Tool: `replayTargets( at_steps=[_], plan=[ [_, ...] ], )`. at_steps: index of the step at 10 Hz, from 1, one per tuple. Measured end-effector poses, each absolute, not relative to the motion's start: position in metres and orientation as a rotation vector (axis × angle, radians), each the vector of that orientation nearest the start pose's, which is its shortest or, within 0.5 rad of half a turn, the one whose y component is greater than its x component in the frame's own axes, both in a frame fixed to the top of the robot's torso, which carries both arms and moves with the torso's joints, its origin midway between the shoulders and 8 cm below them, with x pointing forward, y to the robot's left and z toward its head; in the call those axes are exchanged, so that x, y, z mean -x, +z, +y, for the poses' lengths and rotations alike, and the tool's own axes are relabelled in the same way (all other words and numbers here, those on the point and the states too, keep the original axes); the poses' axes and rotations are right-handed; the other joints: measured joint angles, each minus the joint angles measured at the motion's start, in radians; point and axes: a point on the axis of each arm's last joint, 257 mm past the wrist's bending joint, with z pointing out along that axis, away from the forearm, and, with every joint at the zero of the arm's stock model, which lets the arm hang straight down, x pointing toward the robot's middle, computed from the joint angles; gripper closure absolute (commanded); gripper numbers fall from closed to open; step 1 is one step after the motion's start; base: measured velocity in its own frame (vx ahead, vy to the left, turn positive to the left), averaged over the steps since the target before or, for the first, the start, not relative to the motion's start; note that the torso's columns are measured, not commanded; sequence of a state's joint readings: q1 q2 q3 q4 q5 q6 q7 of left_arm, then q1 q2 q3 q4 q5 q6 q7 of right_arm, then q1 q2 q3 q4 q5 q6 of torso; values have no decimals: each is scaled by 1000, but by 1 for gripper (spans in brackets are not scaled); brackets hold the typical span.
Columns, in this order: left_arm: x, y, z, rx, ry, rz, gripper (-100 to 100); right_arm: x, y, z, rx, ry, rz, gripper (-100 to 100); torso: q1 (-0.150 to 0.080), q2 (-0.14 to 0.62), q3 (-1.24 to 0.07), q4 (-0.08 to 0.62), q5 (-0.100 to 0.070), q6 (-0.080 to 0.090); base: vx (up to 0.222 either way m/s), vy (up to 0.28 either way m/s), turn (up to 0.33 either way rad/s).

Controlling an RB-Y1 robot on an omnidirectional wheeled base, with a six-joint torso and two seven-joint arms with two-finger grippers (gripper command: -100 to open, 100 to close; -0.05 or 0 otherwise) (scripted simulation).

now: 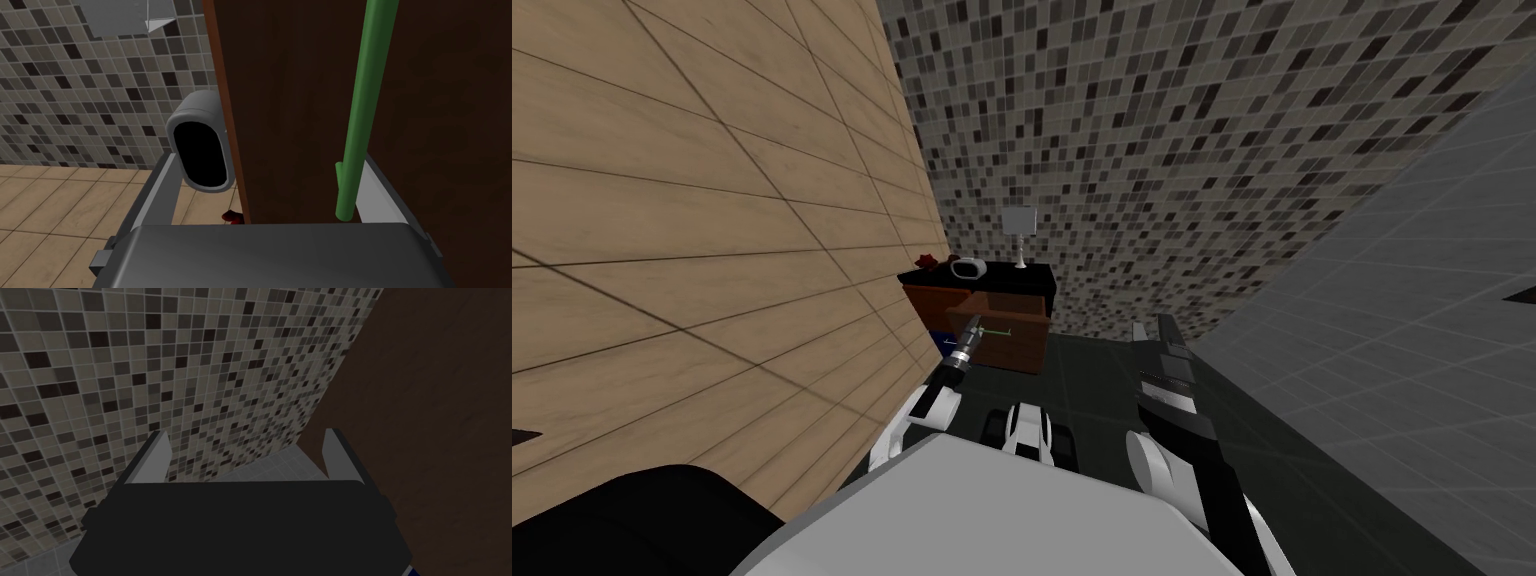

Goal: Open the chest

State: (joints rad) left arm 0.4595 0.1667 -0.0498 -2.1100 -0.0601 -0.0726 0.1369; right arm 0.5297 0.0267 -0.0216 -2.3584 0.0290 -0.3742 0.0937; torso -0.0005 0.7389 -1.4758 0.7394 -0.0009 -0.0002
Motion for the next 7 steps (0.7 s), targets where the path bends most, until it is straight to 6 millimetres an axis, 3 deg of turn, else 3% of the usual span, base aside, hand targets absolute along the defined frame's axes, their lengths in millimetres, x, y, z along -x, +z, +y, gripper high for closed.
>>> replayTargets(
  at_steps=[1, 2, 7],
  plan=[
    [-415, -141, 270, 1039, -1204, 1127, -100, -345, 26, -291, -679, 1145, 680, 0, -1, 2, 1, 2, -2, 0, 14, 2, 0],
    [-415, -141, 270, 1042, -1203, 1129, 0, -345, 26, -291, -679, 1145, 679, 0, -1, 3, 2, 1, -1, 0, 0, 0, 0],
    [-415, -145, 271, 1049, -1198, 1134, 0, -345, 26, -291, -679, 1145, 679, 0, 0, -1, 0, -1, 1, 0, 0, 0, 0]
  ],
)
